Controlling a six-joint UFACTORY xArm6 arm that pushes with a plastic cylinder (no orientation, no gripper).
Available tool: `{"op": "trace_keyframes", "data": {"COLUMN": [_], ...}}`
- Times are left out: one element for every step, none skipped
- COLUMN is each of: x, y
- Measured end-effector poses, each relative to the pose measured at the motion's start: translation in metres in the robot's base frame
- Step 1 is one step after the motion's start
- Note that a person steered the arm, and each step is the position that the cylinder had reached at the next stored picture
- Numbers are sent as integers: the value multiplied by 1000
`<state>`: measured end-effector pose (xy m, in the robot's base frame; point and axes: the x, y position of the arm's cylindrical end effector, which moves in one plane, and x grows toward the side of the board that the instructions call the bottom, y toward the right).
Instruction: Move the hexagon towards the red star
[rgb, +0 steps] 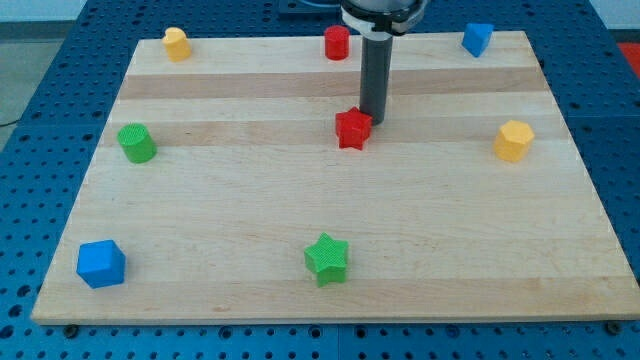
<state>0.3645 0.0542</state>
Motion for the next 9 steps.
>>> {"op": "trace_keyframes", "data": {"x": [-35, -66, -38, 30, 76, 68, 51, 50, 50], "y": [63, 159, 259, 271, 258, 231, 196, 164, 137]}}
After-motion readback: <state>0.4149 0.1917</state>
